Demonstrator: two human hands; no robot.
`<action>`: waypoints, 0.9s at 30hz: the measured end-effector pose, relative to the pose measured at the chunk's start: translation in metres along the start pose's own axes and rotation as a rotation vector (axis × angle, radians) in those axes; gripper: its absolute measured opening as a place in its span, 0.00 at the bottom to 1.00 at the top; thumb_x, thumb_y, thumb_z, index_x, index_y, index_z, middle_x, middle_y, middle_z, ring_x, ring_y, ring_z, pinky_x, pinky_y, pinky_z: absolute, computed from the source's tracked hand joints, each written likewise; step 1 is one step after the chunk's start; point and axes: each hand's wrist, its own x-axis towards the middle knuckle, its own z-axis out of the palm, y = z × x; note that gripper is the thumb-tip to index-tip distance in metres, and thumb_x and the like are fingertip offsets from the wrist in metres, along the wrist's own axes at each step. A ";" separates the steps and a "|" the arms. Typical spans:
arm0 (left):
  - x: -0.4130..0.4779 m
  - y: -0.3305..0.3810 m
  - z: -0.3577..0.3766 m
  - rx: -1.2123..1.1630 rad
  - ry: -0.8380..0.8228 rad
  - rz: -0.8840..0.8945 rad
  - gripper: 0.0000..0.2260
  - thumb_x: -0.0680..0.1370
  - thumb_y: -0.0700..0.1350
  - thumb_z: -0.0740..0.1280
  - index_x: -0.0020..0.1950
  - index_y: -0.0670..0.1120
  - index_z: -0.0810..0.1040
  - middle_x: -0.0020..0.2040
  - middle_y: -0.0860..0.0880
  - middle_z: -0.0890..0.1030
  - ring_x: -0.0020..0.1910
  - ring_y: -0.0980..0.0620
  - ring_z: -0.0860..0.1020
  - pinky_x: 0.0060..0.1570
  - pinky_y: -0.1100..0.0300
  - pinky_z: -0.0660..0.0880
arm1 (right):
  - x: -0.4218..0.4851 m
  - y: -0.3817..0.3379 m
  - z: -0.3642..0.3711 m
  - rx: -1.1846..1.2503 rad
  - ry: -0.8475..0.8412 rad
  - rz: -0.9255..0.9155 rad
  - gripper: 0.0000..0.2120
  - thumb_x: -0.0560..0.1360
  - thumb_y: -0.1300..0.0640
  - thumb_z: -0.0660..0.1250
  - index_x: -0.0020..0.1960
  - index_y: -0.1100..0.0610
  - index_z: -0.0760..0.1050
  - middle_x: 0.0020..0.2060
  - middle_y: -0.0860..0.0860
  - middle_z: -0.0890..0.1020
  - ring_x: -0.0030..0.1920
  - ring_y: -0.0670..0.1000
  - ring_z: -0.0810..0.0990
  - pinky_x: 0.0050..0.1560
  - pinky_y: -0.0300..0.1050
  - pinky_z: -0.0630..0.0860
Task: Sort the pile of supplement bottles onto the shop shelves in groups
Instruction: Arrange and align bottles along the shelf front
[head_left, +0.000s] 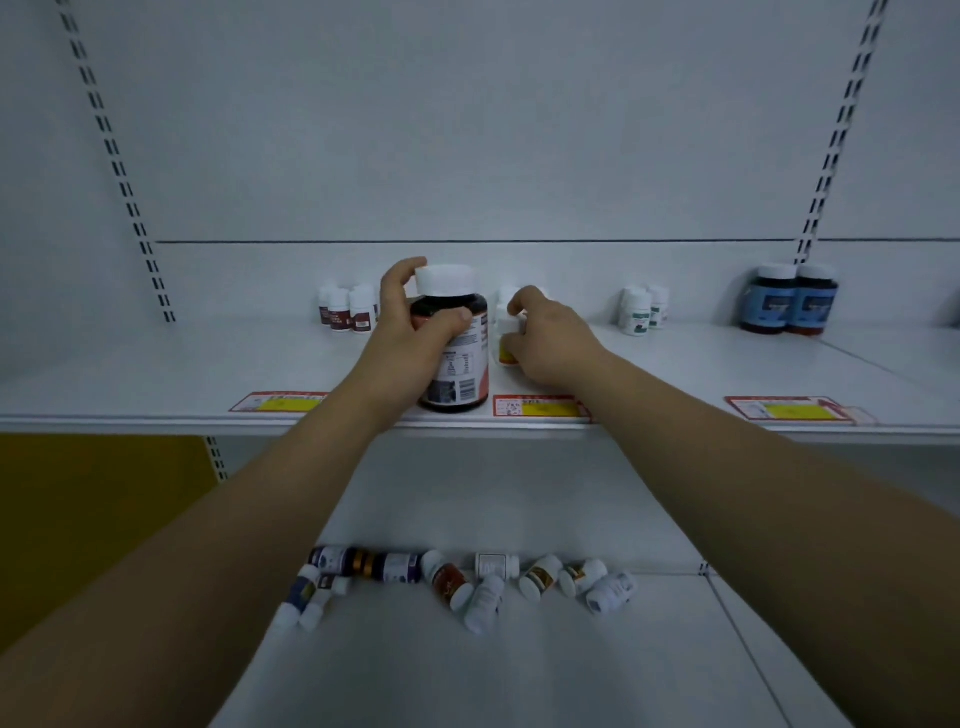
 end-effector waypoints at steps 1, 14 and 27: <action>-0.001 -0.001 0.000 0.006 0.004 -0.004 0.19 0.79 0.41 0.63 0.64 0.57 0.61 0.49 0.58 0.75 0.47 0.63 0.75 0.47 0.63 0.72 | 0.000 0.000 0.000 -0.006 0.001 0.005 0.17 0.79 0.55 0.61 0.67 0.54 0.65 0.58 0.56 0.77 0.47 0.53 0.72 0.45 0.44 0.68; -0.056 0.021 -0.040 -0.238 0.133 -0.003 0.10 0.81 0.41 0.55 0.59 0.51 0.71 0.47 0.51 0.81 0.43 0.53 0.81 0.47 0.53 0.79 | -0.046 -0.039 0.004 0.084 0.176 -0.159 0.21 0.78 0.49 0.63 0.68 0.54 0.68 0.63 0.54 0.72 0.60 0.53 0.72 0.53 0.40 0.64; -0.158 -0.086 -0.132 -0.069 -0.009 -0.338 0.10 0.81 0.42 0.56 0.58 0.53 0.71 0.47 0.49 0.81 0.44 0.51 0.81 0.43 0.55 0.76 | -0.156 -0.062 0.129 0.126 -0.045 -0.097 0.21 0.77 0.50 0.65 0.68 0.54 0.70 0.64 0.52 0.74 0.63 0.51 0.72 0.57 0.35 0.62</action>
